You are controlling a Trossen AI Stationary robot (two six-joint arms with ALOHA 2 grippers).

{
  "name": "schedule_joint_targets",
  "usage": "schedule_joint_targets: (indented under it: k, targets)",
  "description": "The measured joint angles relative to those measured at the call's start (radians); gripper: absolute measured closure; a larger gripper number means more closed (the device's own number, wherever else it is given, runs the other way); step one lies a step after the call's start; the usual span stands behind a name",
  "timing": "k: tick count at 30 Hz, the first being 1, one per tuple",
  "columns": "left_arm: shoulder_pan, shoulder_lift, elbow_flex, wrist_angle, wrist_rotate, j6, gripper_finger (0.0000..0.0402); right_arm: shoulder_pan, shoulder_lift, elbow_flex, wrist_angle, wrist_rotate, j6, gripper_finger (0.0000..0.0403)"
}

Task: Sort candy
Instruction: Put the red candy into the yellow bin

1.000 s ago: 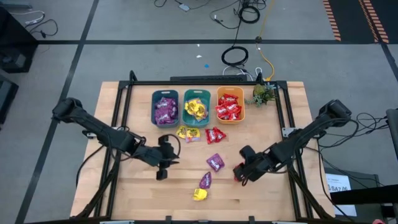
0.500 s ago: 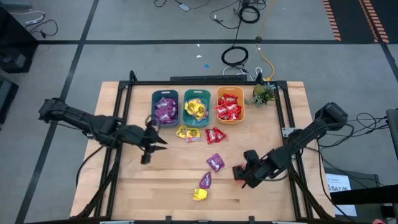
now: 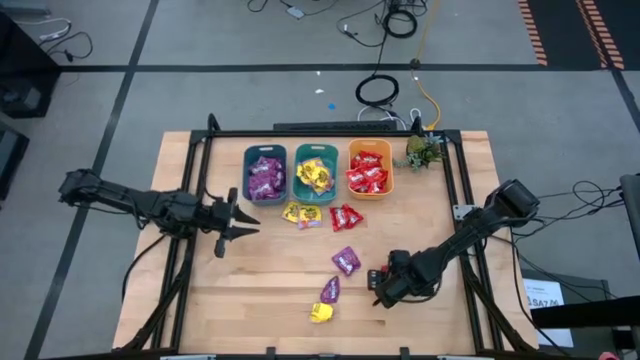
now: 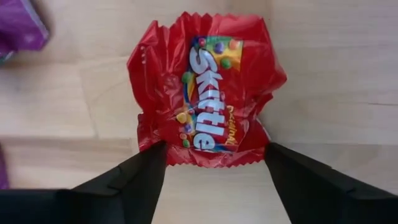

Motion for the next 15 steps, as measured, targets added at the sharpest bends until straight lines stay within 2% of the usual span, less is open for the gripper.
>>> schedule_joint_targets:
  k: [3,6,9,12,13,15]
  targets:
    - [0.002,-0.034,-0.05,0.033,0.005,-0.005,0.0297,-0.022,0.015,0.049,-0.124,0.0,-0.004,0.0156]
    - [0.002,-0.067,-0.068,0.04,0.005,-0.008,0.0297,-0.036,0.019,0.08,-0.243,0.077,-0.072,0.0206]
    - [0.002,-0.094,-0.071,0.042,0.005,0.006,0.0297,-0.044,0.019,0.08,-0.261,0.111,-0.099,0.0278]
    - [0.002,-0.113,-0.071,0.04,-0.004,0.044,0.0297,-0.042,0.019,0.079,-0.247,0.113,-0.109,0.0367]
    - [0.002,-0.117,-0.071,0.04,-0.008,0.052,0.0297,-0.042,0.019,0.081,-0.242,0.112,-0.111,0.0384]
    - [0.002,-0.122,-0.071,0.04,-0.017,0.053,0.0297,-0.042,0.014,0.091,-0.248,0.115,-0.113,0.039]
